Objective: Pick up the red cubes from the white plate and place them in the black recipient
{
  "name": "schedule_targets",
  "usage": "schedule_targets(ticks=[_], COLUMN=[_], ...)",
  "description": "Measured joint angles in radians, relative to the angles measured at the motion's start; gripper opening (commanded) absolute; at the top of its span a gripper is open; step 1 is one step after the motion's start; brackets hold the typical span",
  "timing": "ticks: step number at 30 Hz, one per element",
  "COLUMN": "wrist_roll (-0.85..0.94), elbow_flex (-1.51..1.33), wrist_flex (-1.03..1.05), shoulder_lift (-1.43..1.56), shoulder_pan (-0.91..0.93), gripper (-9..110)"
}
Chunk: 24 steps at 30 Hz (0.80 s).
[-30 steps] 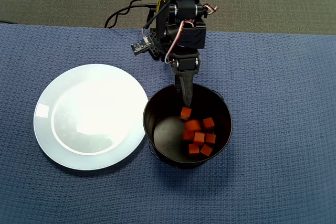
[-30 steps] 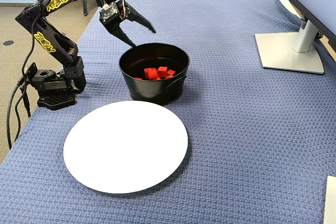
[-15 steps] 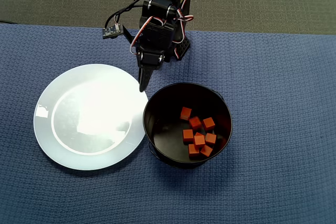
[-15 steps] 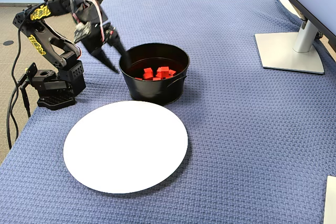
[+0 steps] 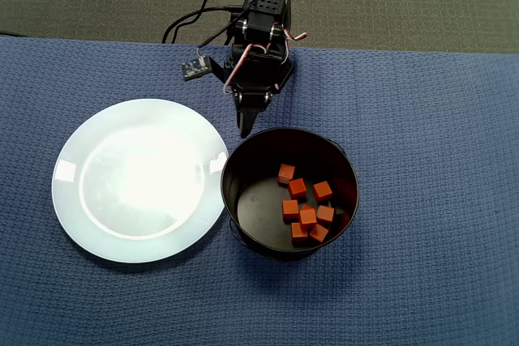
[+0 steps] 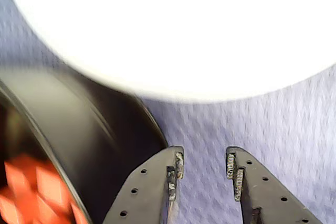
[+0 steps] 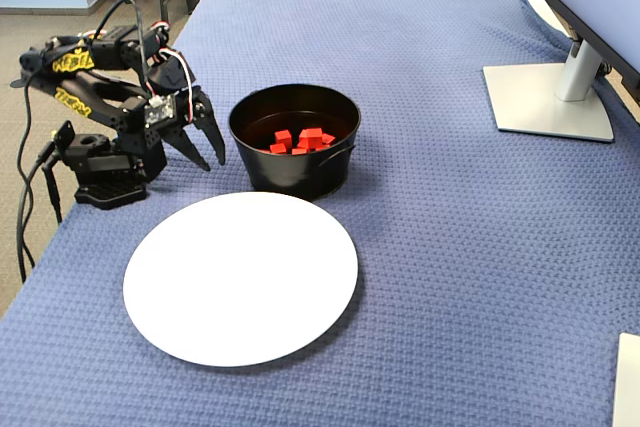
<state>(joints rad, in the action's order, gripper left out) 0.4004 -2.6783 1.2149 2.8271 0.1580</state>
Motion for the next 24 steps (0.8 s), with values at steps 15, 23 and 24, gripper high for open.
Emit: schedule_targets(ticks=[15, 23, 24], wrist_roll=[-0.064, -0.212, -0.224], elbow_flex=[-0.193, -0.199, -0.199], wrist_flex=[-0.006, -0.086, -0.103], shoulder_lift=[0.202, 0.101, 0.08], shoulder_pan=[-0.08, -0.026, -0.02], gripper=[0, 0, 0])
